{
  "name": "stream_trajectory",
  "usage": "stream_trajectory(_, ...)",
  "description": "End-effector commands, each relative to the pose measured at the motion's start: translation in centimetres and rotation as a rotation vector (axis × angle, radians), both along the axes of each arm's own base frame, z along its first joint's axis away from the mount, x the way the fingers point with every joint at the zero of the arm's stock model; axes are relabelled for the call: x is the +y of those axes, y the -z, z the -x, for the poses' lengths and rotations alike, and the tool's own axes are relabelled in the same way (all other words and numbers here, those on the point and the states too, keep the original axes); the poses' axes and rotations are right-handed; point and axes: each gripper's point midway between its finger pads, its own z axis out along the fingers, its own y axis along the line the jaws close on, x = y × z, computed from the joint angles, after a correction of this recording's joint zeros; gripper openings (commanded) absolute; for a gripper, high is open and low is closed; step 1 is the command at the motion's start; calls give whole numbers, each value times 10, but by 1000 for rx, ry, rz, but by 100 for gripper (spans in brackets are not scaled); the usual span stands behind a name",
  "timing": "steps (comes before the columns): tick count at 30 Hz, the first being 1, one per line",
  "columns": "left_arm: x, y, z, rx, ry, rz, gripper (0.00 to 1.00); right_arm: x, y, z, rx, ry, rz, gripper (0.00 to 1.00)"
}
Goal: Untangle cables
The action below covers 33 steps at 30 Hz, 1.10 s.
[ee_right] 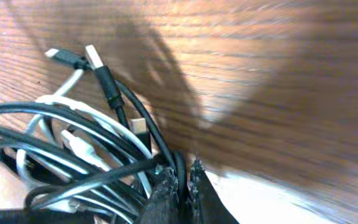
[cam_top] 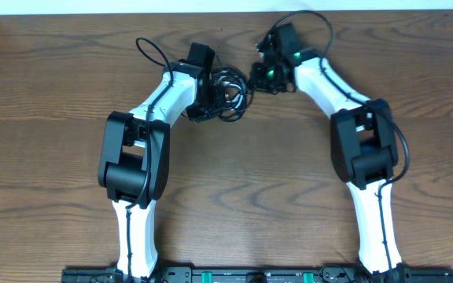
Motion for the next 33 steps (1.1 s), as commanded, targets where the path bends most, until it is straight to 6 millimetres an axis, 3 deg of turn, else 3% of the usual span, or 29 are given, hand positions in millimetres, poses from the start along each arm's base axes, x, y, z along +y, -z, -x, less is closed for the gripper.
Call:
stream_trajectory(1,31,34,25,114,-32,-132,17,-49,-21,-24,-125,38,141,1)
stream_trajectory(3,32,34,28,129,-31,-136,17,-62,-14,-22,-119,38,212,1)
stream_trajectory(4,33,34,30,136,-30,-138,23,-76,-9,-22,-131,39,309,1)
stream_trajectory(7,33,26,28,124,-13,-137,30,-92,-5,-21,-150,12,426,1)
stream_trajectory(12,25,-18,10,23,-14,-92,40,-97,1,-8,-117,-57,477,1)
stream_trajectory(16,9,-67,-10,-130,-9,0,47,-92,4,3,-73,-83,447,1)
stream_trajectory(18,1,-80,-17,-179,1,39,50,-88,5,7,-62,-93,437,1)
stream_trajectory(27,-46,-83,-33,-276,70,143,59,-83,5,10,-58,-105,424,1)
stream_trajectory(33,-74,-95,-25,-247,100,278,59,-40,-6,26,-24,-206,167,1)
